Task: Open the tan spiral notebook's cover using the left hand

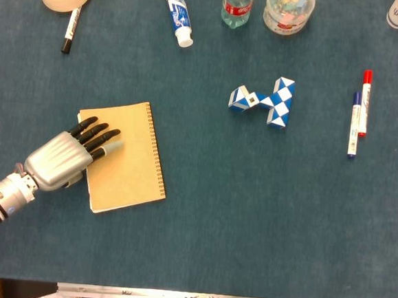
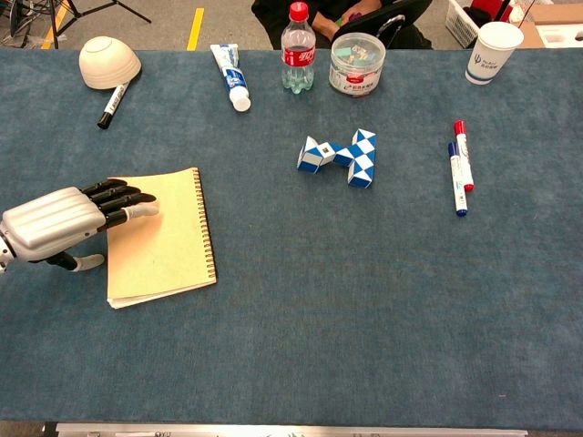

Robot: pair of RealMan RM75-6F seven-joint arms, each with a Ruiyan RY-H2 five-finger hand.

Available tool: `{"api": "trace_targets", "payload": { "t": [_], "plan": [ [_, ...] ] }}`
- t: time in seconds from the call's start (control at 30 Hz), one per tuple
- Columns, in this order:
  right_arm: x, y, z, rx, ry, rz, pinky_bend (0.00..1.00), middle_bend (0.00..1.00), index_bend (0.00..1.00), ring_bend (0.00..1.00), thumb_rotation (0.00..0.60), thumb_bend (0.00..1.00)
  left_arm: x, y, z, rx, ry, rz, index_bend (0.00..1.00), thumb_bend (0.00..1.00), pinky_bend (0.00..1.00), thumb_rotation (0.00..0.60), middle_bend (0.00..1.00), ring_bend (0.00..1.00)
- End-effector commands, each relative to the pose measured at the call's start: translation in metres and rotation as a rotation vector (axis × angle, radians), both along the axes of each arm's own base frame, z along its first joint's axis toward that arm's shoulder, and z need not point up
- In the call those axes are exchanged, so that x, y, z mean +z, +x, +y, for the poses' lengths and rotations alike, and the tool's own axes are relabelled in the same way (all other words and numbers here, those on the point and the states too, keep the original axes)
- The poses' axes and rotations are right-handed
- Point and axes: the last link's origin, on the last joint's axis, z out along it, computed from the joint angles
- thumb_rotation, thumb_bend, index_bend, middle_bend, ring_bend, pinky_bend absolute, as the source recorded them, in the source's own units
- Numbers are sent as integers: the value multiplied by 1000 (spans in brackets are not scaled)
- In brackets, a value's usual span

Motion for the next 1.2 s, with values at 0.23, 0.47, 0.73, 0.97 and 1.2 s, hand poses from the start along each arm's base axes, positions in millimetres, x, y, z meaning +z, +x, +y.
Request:
{"api": "trace_targets", "payload": {
  "t": [0.23,0.47,0.73,0.97,1.2],
  "plan": [
    [2,-2,2,-9,-4,1,306,280,339,208,600,395,-9,10,5,-7,-8,-18,42,261,30,600,29,0],
    [4,-3,2,-9,-16,0,306,280,339,209,600,395,-14,20,10,5,-10,-58,49,260,30,600,28,0],
    [5,-5,3,-5,-29,-2,306,281,339,208,600,395,-18,32,12,35,-28,-115,145,280,30,600,28,0],
    [5,-6,3,-3,-31,-3,306,281,339,209,600,395,-18,41,11,51,-38,-143,272,526,30,600,30,0],
    [5,-7,2,-3,-32,-6,306,281,339,209,600,396,-16,47,11,65,-33,-162,364,601,30,600,55,0]
  ]
}}
